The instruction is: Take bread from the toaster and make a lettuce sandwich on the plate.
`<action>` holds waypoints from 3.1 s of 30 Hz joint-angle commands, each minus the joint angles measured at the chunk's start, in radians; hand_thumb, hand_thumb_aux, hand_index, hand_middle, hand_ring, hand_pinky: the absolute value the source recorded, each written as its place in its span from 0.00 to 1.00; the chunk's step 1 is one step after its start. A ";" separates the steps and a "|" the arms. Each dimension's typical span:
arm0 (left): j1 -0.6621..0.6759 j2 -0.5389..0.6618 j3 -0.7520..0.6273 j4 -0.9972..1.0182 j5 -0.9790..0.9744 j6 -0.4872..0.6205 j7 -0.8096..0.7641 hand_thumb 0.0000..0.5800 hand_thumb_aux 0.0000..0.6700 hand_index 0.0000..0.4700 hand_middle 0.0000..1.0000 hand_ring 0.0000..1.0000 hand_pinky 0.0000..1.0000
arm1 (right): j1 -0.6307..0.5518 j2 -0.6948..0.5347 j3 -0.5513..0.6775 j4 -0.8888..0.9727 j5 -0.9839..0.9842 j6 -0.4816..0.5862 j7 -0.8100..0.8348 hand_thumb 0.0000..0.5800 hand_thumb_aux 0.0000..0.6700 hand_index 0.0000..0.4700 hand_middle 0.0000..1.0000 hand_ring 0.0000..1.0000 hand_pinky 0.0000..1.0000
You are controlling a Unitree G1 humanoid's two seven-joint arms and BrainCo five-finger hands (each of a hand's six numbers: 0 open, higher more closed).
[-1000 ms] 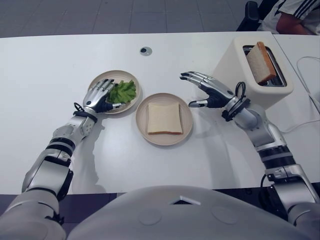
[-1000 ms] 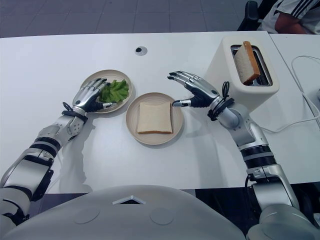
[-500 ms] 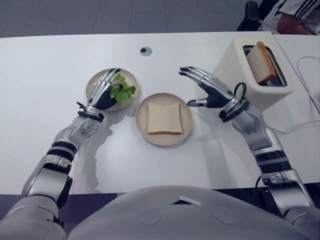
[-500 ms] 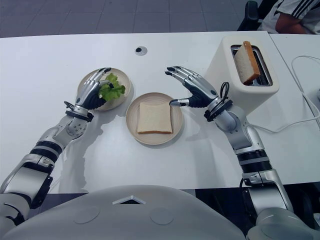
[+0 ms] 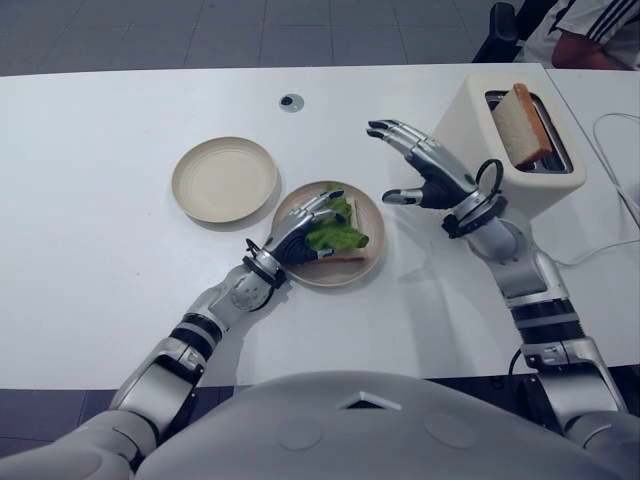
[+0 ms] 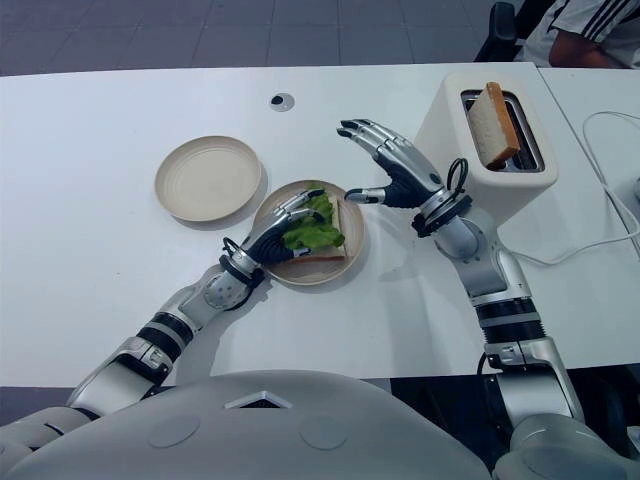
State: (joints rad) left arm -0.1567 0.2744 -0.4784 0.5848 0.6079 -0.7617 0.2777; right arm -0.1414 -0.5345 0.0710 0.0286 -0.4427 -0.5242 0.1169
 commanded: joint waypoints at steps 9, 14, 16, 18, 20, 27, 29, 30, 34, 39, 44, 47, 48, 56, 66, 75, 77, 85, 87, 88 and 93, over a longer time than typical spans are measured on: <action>0.130 0.119 0.033 -0.256 0.134 0.185 -0.028 0.00 0.00 0.00 0.00 0.00 0.00 | 0.145 -0.129 -0.429 -0.130 -0.176 0.280 -0.160 0.00 0.00 0.00 0.00 0.00 0.00; 0.175 0.132 0.073 -0.411 0.132 0.232 -0.035 0.00 0.00 0.00 0.00 0.00 0.00 | 0.192 -0.135 -0.361 -0.001 -0.296 0.356 -0.215 0.00 0.00 0.00 0.00 0.00 0.00; 0.184 0.132 0.097 -0.457 0.124 0.236 -0.026 0.00 0.00 0.00 0.00 0.00 0.00 | 0.188 -0.134 -0.330 0.022 -0.304 0.367 -0.212 0.00 0.00 0.00 0.00 0.00 0.00; 0.195 0.127 0.128 -0.502 0.107 0.234 -0.012 0.00 0.00 0.00 0.00 0.00 0.00 | 0.181 -0.139 -0.314 0.044 -0.305 0.382 -0.220 0.00 0.00 0.00 0.02 0.02 0.02; 0.206 0.124 0.157 -0.530 0.093 0.226 0.004 0.00 0.00 0.00 0.00 0.00 0.00 | 0.172 -0.143 -0.313 0.055 -0.298 0.396 -0.230 0.59 0.36 0.36 0.40 0.40 0.40; 0.229 0.116 0.228 -0.560 0.046 0.205 0.023 0.00 0.00 0.00 0.00 0.00 0.00 | 0.123 -0.121 -0.361 -0.110 -0.239 0.314 -0.392 1.00 1.00 1.00 1.00 1.00 1.00; 0.231 0.111 0.233 -0.551 0.046 0.200 0.026 0.00 0.00 0.00 0.00 0.00 0.00 | 0.089 -0.092 -0.369 -0.176 -0.219 0.261 -0.464 1.00 1.00 1.00 1.00 1.00 1.00; 0.232 0.109 0.237 -0.547 0.041 0.197 0.027 0.00 0.00 0.00 0.00 0.00 0.00 | 0.072 -0.079 -0.372 -0.197 -0.200 0.237 -0.486 1.00 1.00 1.00 1.00 1.00 1.00; 0.239 0.100 0.271 -0.537 0.009 0.183 0.041 0.00 0.00 0.00 0.00 0.00 0.00 | 0.033 -0.009 -0.332 -0.317 0.108 0.056 -0.450 1.00 1.00 1.00 1.00 1.00 1.00; 0.247 0.073 0.393 -0.594 -0.008 0.126 0.184 0.00 0.00 0.00 0.00 0.00 0.00 | -0.008 0.066 -0.079 -0.243 0.629 0.131 -0.024 1.00 1.00 1.00 1.00 1.00 1.00; 0.246 0.092 0.474 -0.645 0.007 0.019 0.247 0.00 0.00 0.00 0.00 0.00 0.00 | -0.075 0.196 0.126 0.100 0.727 0.372 0.315 1.00 1.00 1.00 1.00 1.00 1.00; 0.242 0.100 0.435 -0.645 0.067 -0.022 0.222 0.00 0.00 0.00 0.00 0.00 0.00 | -0.096 0.221 0.184 0.271 0.652 0.363 0.409 1.00 1.00 1.00 1.00 1.00 1.00; 0.238 0.104 0.415 -0.637 0.075 -0.033 0.200 0.00 0.00 0.00 0.00 0.00 0.00 | -0.100 0.217 0.199 0.309 0.617 0.342 0.428 1.00 1.00 1.00 1.00 1.00 1.00; 0.195 0.177 0.107 -0.434 0.294 -0.053 -0.075 0.00 0.00 0.00 0.00 0.00 0.00 | -0.178 0.205 0.201 0.474 0.409 0.172 0.398 1.00 1.00 1.00 1.00 1.00 1.00; 0.090 0.198 -0.063 -0.039 0.340 0.025 -0.104 0.53 0.32 0.32 0.00 0.00 0.00 | -0.187 0.233 0.048 0.367 0.269 0.052 0.055 0.00 0.00 0.00 0.00 0.00 0.00; 0.097 0.156 -0.029 -0.392 -0.401 -0.229 -0.046 0.86 0.62 0.62 1.00 1.00 1.00 | 0.013 0.155 0.118 0.092 0.387 -0.048 0.142 0.97 0.84 0.84 1.00 1.00 1.00; 0.091 0.248 -0.126 -0.605 -0.742 -0.272 -0.126 1.00 1.00 1.00 1.00 1.00 1.00 | 0.105 0.077 0.200 -0.066 0.638 -0.066 0.352 1.00 1.00 1.00 1.00 1.00 1.00; 0.240 0.569 -0.384 -0.522 -0.847 -0.060 -0.695 1.00 1.00 1.00 1.00 1.00 1.00 | 0.257 -0.132 0.476 -0.005 0.538 -0.220 0.772 1.00 1.00 1.00 1.00 1.00 1.00; 0.229 0.494 -0.391 -0.366 -0.692 0.044 -0.717 1.00 1.00 1.00 1.00 1.00 1.00 | 0.233 -0.109 0.487 0.074 0.452 -0.226 0.767 1.00 1.00 1.00 1.00 1.00 1.00; 0.218 0.443 -0.381 -0.312 -0.634 0.069 -0.706 1.00 1.00 1.00 1.00 1.00 1.00 | 0.220 -0.094 0.489 0.107 0.423 -0.227 0.761 1.00 1.00 1.00 1.00 1.00 1.00; 0.072 0.172 -0.258 -0.054 -0.372 0.187 -0.418 1.00 1.00 1.00 1.00 1.00 1.00 | 0.090 0.021 0.446 0.326 0.193 -0.209 0.561 1.00 1.00 1.00 1.00 1.00 1.00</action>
State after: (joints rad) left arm -0.0483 0.5175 -0.7611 0.3626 0.0798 -0.7474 -0.2516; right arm 0.0057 -0.5652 0.5351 0.2467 -0.1011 -0.7922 0.7839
